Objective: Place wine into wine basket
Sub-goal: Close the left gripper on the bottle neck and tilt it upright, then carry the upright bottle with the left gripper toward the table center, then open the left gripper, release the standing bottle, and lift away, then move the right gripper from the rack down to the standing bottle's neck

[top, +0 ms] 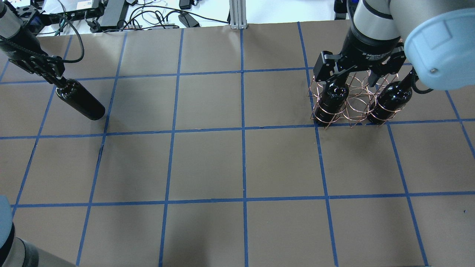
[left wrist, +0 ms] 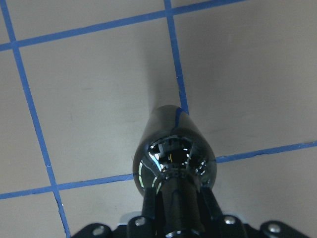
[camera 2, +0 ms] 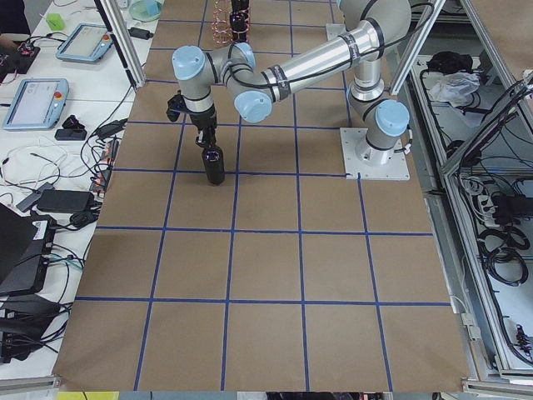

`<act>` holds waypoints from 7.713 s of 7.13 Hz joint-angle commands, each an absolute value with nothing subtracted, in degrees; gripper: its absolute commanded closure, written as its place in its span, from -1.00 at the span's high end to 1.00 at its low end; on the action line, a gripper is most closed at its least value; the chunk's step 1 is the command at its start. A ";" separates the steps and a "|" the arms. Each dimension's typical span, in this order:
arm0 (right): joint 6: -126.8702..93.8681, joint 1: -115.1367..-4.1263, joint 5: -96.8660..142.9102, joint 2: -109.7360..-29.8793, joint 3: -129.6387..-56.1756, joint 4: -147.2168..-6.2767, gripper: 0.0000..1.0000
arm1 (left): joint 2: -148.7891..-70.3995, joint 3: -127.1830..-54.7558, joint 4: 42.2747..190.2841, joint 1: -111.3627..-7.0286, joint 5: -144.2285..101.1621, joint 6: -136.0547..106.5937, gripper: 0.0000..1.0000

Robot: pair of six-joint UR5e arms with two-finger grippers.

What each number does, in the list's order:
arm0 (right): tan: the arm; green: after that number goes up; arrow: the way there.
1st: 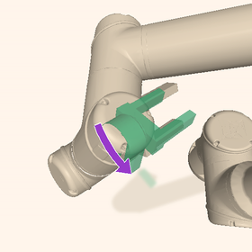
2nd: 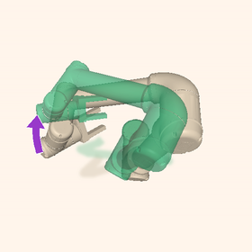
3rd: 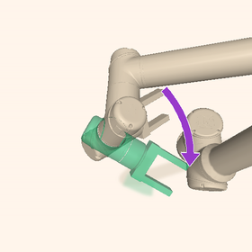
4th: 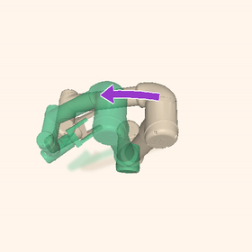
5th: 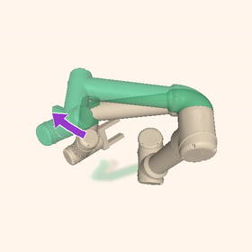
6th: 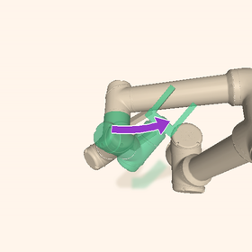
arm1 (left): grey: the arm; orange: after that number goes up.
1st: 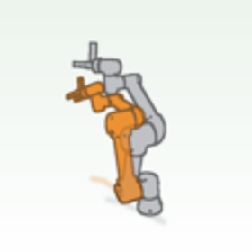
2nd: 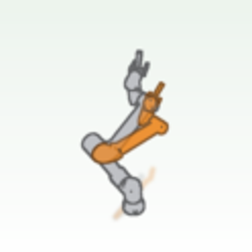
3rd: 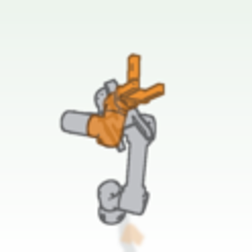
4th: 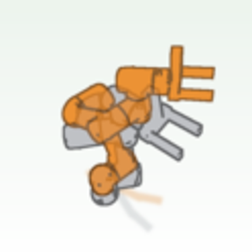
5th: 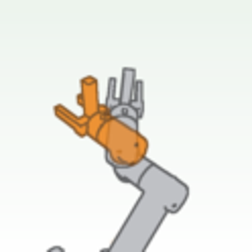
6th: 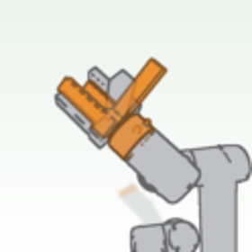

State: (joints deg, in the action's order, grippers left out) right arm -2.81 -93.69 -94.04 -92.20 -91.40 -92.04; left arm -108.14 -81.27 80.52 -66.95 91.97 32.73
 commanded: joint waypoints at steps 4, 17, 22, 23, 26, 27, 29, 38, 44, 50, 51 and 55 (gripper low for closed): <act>-2.81 -93.69 -94.04 -92.20 -91.49 -92.02 1.00 | -100.38 -84.10 82.62 -79.86 91.06 13.66 -1.00; -2.90 -93.69 -93.78 -92.20 -91.41 -92.11 1.00 | -94.12 -99.84 79.54 -112.06 87.01 -15.56 -1.00; -2.81 -93.60 -93.78 -92.20 -91.41 -92.11 1.00 | -95.54 -99.84 79.28 -112.50 87.27 -14.94 -1.00; -2.90 -93.69 -93.78 -92.20 -91.41 -92.11 1.00 | -95.54 -99.84 79.19 -112.50 87.10 -15.03 -0.95; -2.90 -93.69 -93.78 -92.20 -91.49 -92.11 1.00 | -94.67 -99.49 79.54 -112.06 87.19 -14.77 1.00; -2.90 -93.69 -93.61 -92.20 -91.49 -92.20 1.00 | -93.79 -98.54 79.63 -111.54 87.88 -14.77 1.00; -2.90 -93.69 -93.52 -92.20 -91.41 -92.20 1.00 | -92.90 -92.76 82.60 -109.87 88.07 -14.68 1.00; -2.90 -93.69 -93.60 -92.20 -91.49 -92.20 1.00 | -92.20 -85.69 89.56 -85.52 90.08 -3.69 1.00; -2.90 -93.78 -93.60 -92.20 -91.41 -92.11 1.00 | -90.88 -86.13 92.27 -82.71 89.22 -4.04 1.00; -4.74 -94.39 -93.43 -91.15 -89.83 -92.90 1.00 | -91.05 -86.31 93.08 -82.62 89.30 -3.96 1.00; -8.57 -97.18 -93.51 -89.32 -87.13 -92.55 1.00 | -90.88 -86.40 92.82 -82.62 89.91 -3.52 1.00; -39.85 -120.20 -93.52 -79.55 -82.87 -95.52 1.00 | -90.18 -86.40 92.55 -83.41 89.82 -1.69 1.00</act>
